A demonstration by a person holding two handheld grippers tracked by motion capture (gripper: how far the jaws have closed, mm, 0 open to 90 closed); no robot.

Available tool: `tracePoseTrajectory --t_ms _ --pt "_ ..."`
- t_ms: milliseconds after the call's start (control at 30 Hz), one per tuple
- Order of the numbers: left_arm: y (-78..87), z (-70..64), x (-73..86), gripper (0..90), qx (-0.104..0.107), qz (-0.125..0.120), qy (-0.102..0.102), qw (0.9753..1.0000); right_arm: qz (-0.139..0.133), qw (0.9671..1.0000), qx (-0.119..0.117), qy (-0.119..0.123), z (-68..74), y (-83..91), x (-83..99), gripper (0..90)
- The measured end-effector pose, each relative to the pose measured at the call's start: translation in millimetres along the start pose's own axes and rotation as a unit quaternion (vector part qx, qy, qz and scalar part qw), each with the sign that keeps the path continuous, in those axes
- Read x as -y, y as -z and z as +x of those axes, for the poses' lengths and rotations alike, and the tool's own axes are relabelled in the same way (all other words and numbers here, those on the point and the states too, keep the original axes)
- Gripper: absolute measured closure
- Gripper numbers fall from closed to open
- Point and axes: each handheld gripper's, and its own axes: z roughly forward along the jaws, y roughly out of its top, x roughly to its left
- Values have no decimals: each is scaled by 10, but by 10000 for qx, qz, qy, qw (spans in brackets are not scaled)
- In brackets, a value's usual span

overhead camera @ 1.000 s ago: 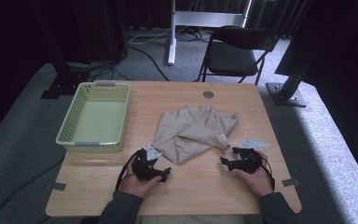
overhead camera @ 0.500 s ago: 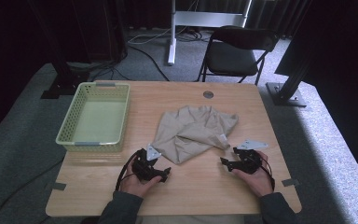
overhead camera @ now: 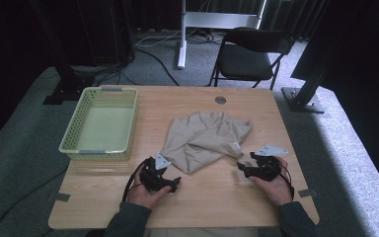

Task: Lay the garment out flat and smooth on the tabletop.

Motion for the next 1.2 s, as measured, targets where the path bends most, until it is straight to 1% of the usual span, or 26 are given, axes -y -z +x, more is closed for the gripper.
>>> tracePoseTrajectory --t_ms 167,367,533,767,967,1067,1200 --pt "0 0 0 110 -2 0 2 10000 -21 10000 -23 60 -1 22 -45 336" --pt "0 0 0 110 -2 0 3 10000 8 9999 -56 126 16 6 -90 385" --pt "0 0 0 110 -2 0 3 10000 62 9997 -134 172 22 -28 -112 439" --pt "0 0 0 110 -3 -1 4 10000 144 9997 -176 132 0 -98 -129 439" --pt "-1 0 0 110 -2 -2 4 10000 167 9996 -141 190 3 -135 -155 445" --pt "0 0 0 110 -2 -1 4 10000 150 9996 -121 220 3 -148 -168 461" --pt "-1 0 0 110 -2 -2 6 10000 200 9995 -127 228 2 -165 -181 498"
